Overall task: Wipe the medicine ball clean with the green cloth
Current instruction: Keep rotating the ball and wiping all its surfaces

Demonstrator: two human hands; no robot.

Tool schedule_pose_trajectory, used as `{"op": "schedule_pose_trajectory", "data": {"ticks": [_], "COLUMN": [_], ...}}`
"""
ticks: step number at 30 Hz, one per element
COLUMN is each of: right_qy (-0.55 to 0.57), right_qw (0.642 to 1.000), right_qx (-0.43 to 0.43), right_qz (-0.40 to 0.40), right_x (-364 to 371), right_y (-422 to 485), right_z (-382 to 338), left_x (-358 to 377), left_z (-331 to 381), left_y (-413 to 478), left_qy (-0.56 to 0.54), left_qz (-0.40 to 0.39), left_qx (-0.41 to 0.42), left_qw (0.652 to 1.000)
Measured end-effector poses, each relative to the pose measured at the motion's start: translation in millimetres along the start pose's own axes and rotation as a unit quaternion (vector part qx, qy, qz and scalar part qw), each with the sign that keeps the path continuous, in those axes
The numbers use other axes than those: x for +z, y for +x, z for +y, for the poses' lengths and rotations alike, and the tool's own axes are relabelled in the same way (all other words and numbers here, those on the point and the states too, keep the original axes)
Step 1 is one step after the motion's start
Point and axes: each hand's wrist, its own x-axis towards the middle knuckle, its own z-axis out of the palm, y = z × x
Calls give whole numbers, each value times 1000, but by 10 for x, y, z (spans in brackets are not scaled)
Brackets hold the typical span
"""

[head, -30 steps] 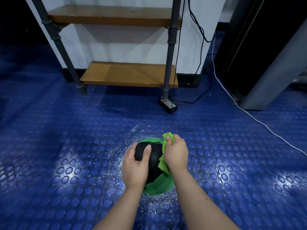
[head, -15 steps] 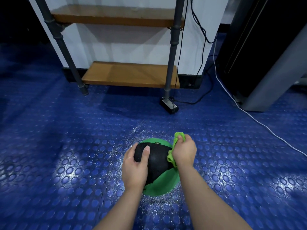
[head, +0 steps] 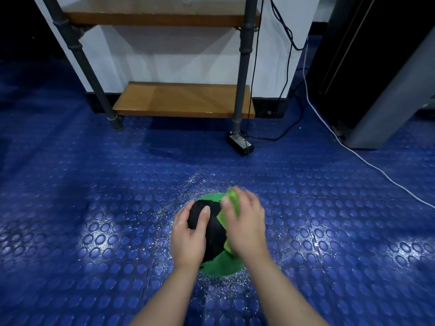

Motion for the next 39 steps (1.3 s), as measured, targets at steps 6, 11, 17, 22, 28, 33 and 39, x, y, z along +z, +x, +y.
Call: {"op": "schedule_pose_trajectory", "data": {"ticks": [6, 11, 17, 22, 28, 33, 39], "right_qy": [23, 61, 117, 138, 157, 383, 457], "right_qw": [999, 994, 978, 973, 973, 863, 813], "right_qx": [14, 79, 171, 185, 167, 330, 359], "right_qz": [-29, -43, -21, -9, -37, -9, -34], "right_x": [19, -14, 25, 1, 34, 57, 107], "right_y": [112, 257, 416, 394, 308, 107, 2], "right_z": [61, 101, 243, 308, 500, 735, 633], "left_x": [-63, -46, -53, -86, -371, -809, -965], "left_z": [1, 37, 56, 38, -86, -161, -54], "left_y": [-37, 4, 15, -3, 63, 189, 202], "left_qy": [-50, -26, -42, -67, -184, -176, -69], "left_qz": [-2, -8, -20, -28, -69, -154, -184], "left_qx": [-13, -14, -21, -13, -66, -132, -198], "left_qw": [999, 1000, 999, 997, 978, 963, 960]}}
